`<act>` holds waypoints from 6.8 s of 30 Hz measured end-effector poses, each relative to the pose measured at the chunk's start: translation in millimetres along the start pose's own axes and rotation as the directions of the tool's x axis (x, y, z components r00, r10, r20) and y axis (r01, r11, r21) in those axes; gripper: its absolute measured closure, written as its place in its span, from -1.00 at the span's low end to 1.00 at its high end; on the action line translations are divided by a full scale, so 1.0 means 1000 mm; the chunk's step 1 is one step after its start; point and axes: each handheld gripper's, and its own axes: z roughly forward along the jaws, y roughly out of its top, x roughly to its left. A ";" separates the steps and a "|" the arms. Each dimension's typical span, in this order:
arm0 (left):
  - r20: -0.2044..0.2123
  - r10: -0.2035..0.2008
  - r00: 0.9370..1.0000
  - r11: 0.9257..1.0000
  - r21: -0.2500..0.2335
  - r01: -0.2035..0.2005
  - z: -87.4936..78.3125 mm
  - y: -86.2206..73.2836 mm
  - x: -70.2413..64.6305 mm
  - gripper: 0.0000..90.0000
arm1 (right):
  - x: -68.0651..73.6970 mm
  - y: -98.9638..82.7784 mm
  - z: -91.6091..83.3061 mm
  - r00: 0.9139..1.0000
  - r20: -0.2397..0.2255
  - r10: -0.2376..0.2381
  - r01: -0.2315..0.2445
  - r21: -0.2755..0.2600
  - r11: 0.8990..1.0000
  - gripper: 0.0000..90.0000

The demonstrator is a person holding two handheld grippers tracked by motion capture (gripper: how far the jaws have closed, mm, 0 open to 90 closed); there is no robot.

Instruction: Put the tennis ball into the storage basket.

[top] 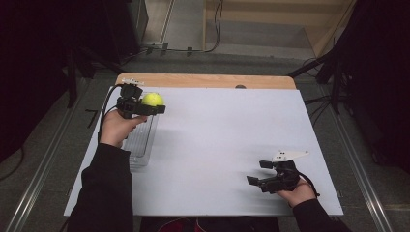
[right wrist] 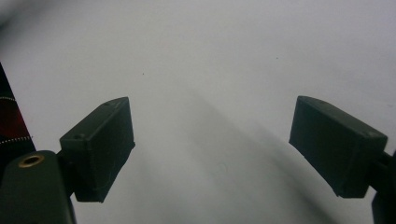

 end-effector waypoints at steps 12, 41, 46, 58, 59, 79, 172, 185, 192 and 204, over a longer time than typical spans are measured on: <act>-0.040 -0.037 0.998 0.999 -0.008 0.037 -0.005 -0.005 0.013 -0.43 | 0.000 0.000 0.000 1.000 0.000 0.001 -0.001 0.001 1.000 -0.73; -0.086 -0.111 0.990 0.994 -0.003 0.111 -0.003 -0.017 0.036 -0.44 | 0.000 0.001 0.000 1.000 0.000 -0.002 0.002 0.002 1.000 -0.73; -0.093 -0.119 0.989 0.993 0.001 0.119 0.001 -0.020 0.039 -0.44 | 0.000 0.001 0.001 1.000 -0.002 -0.003 0.003 0.002 1.000 -0.73; -0.117 -0.123 0.986 0.991 0.044 0.129 0.013 -0.027 0.044 -0.45 | 0.000 0.001 0.001 1.000 -0.003 -0.002 0.002 0.003 1.000 -0.73; -0.117 -0.127 0.985 0.990 0.049 0.133 0.014 -0.027 0.044 -0.45 | 0.000 0.000 0.001 1.000 -0.003 -0.002 0.002 0.002 1.000 -0.73; -0.126 -0.155 0.980 0.987 0.018 0.158 0.007 -0.024 0.044 -0.51 | 0.001 0.001 0.001 1.000 -0.004 0.002 -0.002 0.003 1.000 -0.73; 0.215 0.051 0.975 0.996 0.060 -0.066 0.018 -0.057 -0.068 -0.53 | 0.004 0.004 0.003 1.000 -0.015 -0.021 0.021 0.003 1.000 -0.73; 0.229 0.061 0.971 0.996 0.045 -0.073 0.012 -0.071 -0.074 -0.53 | 0.004 0.004 0.003 1.000 -0.015 -0.020 0.020 0.002 1.000 -0.73; 0.235 0.072 0.969 0.995 0.044 -0.085 0.010 -0.079 -0.076 -0.53 | 0.004 0.004 0.003 1.000 -0.015 -0.022 0.022 0.003 1.000 -0.73; 0.246 0.105 0.964 0.992 0.046 -0.119 0.006 -0.095 -0.081 -0.53 | 0.004 0.004 0.003 1.000 -0.015 -0.019 0.019 0.003 1.000 -0.73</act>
